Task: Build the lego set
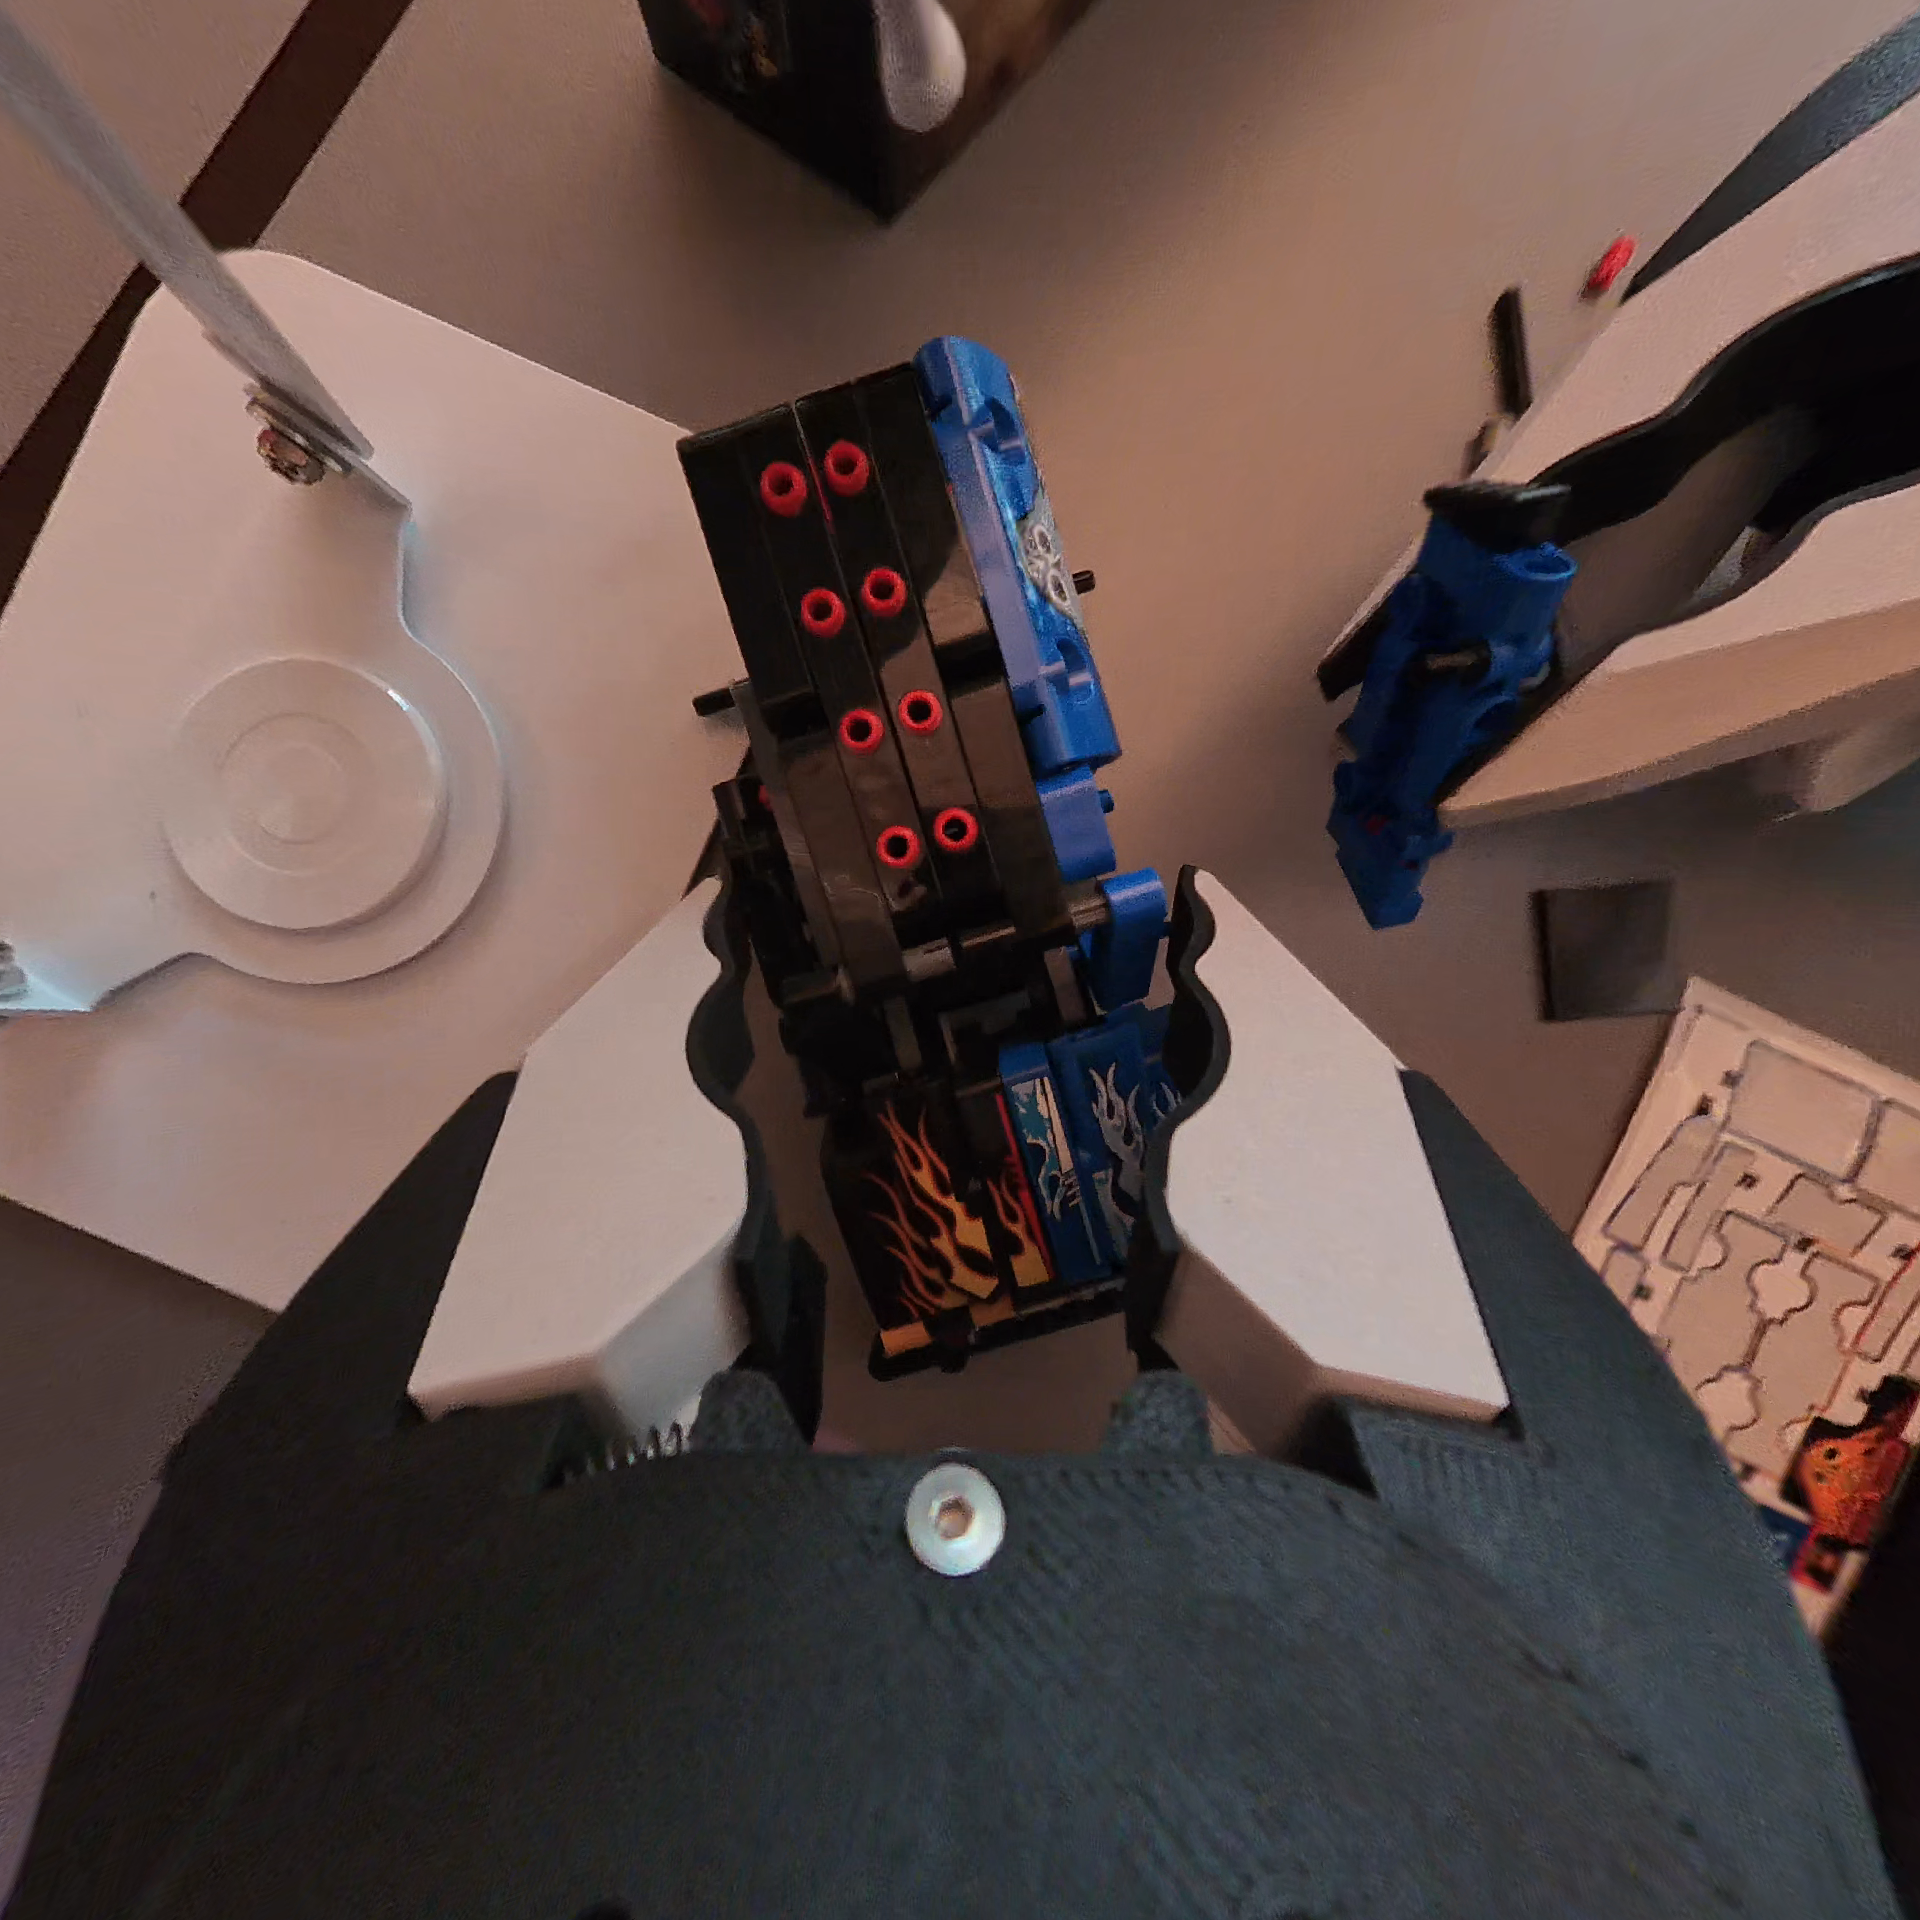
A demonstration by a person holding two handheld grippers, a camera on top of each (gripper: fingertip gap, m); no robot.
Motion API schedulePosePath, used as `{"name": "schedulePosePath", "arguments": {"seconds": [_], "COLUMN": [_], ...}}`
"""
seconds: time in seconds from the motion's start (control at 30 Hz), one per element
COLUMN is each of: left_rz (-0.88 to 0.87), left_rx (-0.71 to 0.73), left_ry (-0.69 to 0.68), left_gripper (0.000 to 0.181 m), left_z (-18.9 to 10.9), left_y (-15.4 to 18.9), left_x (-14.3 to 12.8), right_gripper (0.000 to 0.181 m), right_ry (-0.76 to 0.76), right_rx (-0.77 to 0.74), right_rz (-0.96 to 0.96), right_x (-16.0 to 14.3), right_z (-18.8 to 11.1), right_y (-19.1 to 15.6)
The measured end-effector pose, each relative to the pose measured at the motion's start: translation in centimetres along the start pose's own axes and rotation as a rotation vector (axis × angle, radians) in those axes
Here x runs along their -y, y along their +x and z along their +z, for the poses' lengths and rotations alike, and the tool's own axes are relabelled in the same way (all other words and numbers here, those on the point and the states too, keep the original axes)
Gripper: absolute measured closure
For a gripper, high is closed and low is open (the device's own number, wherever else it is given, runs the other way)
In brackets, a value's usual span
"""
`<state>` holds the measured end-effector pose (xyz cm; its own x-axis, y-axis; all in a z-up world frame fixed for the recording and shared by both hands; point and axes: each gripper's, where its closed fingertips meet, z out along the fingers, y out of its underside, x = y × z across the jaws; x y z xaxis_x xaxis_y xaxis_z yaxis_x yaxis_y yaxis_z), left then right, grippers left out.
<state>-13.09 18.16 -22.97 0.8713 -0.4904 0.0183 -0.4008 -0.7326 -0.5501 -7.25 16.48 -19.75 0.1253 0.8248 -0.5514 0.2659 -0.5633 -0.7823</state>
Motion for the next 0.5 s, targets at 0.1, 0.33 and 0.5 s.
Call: {"name": "schedulePosePath", "arguments": {"seconds": [0.1, 0.33, 0.5], "left_rz": [-0.122, -0.235, -0.185], "left_rx": [-0.071, -0.074, -0.015], "left_ry": [0.106, 0.472, 0.625], "left_gripper": [0.102, 0.102, 0.101], "left_z": [-0.8, -4.5, -5.8], "left_y": [0.6, 2.2, 3.3], "left_x": [0.1, 1.0, 1.3], "right_gripper": [0.157, 0.157, 0.158], "right_ry": [0.014, -0.015, -0.03], "right_rx": [0.007, 0.103, 0.132], "right_rz": [-0.003, 0.046, 0.026], "right_x": [0.7, 0.3, 0.4], "right_z": [-0.8, -0.1, 0.4], "right_y": [-0.1, -2.6, -4.6]}}
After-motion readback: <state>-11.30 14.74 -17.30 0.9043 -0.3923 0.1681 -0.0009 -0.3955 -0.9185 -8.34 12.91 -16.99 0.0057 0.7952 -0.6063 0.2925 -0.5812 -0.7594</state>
